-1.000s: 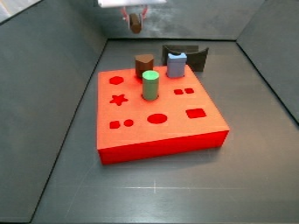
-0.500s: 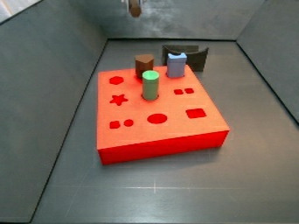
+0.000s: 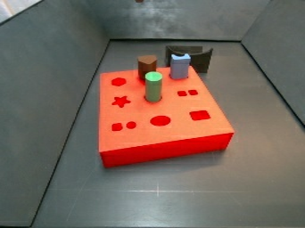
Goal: Pick up the hexagon object. Move up. Place the hexagon object on the fixture. Regrasp the hexagon object. Move to above the board. Insert the hexagon object.
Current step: Place the hexagon object on the fixture.
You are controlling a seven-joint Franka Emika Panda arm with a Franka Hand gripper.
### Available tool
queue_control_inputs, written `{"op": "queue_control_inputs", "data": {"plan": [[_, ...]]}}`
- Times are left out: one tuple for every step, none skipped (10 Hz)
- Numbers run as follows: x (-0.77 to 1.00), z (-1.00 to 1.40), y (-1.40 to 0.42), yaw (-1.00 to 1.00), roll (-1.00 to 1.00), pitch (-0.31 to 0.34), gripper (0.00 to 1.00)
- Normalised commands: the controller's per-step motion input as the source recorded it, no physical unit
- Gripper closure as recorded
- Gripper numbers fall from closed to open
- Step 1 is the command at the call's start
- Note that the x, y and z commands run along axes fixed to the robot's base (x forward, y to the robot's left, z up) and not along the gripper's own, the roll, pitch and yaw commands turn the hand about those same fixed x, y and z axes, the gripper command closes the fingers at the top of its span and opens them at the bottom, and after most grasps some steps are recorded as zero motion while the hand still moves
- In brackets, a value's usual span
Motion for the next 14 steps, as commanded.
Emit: {"op": "queue_control_inputs", "data": {"plan": [[1.0,0.08,-0.57,-0.67,-0.13,-0.039,1.0],[1.0,0.07,-0.52,-0.39,-0.12,-0.009,1.0],[1.0,0.07,-0.48,-0.25,-0.1,0.012,1.0],[1.0,0.06,-0.44,-0.16,-0.08,0.035,1.0],[1.0,0.06,-0.4,-0.09,-0.06,0.059,1.0],[1.0,0.05,-0.35,-0.03,-0.03,0.086,1.0],[1.0,0.04,-0.31,-0.01,-0.01,0.105,1.0],[1.0,0.04,-0.26,0.01,0.02,0.13,1.0],[1.0,0.03,-0.23,0.01,0.03,0.138,1.0],[1.0,0.02,-0.18,0.02,0.05,0.155,1.0],[1.0,0.02,-0.16,0.02,0.06,0.163,1.0],[1.0,0.02,-0.12,0.03,0.08,0.174,1.0],[1.0,0.01,-0.08,0.03,0.1,0.184,1.0],[0.85,-0.2,0.15,0.11,-1.0,0.148,1.0]]}}
